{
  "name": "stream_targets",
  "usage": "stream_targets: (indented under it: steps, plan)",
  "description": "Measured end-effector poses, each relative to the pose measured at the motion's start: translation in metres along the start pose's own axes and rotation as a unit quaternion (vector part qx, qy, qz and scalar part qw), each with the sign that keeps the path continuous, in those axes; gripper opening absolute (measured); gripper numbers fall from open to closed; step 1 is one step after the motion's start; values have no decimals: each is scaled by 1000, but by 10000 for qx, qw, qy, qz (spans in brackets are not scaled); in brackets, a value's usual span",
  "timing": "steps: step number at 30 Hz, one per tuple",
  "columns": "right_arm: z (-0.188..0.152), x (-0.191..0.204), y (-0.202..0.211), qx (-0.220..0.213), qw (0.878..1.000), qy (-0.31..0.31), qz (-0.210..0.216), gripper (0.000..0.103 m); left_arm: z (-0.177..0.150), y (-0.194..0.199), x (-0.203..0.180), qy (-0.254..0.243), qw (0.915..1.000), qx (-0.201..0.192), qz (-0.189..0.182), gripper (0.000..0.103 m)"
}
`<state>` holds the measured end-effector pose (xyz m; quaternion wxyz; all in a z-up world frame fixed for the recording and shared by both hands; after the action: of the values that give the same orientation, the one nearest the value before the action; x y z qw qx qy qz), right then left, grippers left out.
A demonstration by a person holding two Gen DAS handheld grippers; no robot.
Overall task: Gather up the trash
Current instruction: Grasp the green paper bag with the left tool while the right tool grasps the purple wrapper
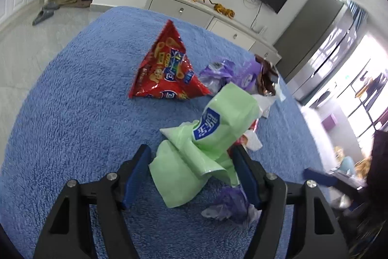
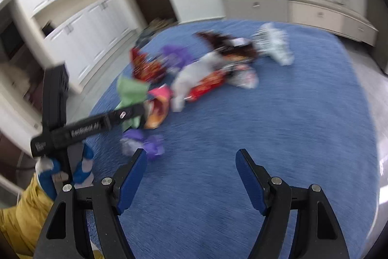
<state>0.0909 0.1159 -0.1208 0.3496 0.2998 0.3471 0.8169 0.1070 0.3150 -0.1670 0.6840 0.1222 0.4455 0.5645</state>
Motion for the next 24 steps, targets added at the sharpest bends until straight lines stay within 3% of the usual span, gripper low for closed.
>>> stream_targets:
  steps: [5, 11, 13, 15, 17, 24]
  plan:
    - [5, 30, -29, 179, 9985, 423, 304, 73, -1, 5, 4, 140, 9998, -47, -126, 67]
    - [4, 45, -61, 399, 9961, 651, 448, 73, -4, 12, 20, 411, 9990, -64, -136, 46]
    - [-1, 48, -61, 377, 9960, 731, 357, 66, -6, 15, 23, 433, 9990, -49, -110, 41]
    - [-2, 48, -60, 387, 9957, 767, 348, 44, -8, 18, 24, 401, 9992, -50, -81, 36]
    - [-5, 48, -52, 366, 9955, 757, 427, 38, -11, 21, 21, 335, 9994, -55, -49, 32]
    - [-18, 35, -16, 141, 9967, 703, 386, 35, -13, 50, -1, -6, 9996, -268, 39, 30]
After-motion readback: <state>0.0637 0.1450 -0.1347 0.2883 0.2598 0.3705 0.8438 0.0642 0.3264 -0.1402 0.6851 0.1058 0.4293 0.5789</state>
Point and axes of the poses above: each gripper's, at about its wrist camera, not at the fingertips, and y roughly against the way its jaws point, x to its left, z to its top, the point moved 7 cm from there along -y, roughly the way its jaws point, and after that the axes turned 2 degrees about y, right-handed, at the moved point
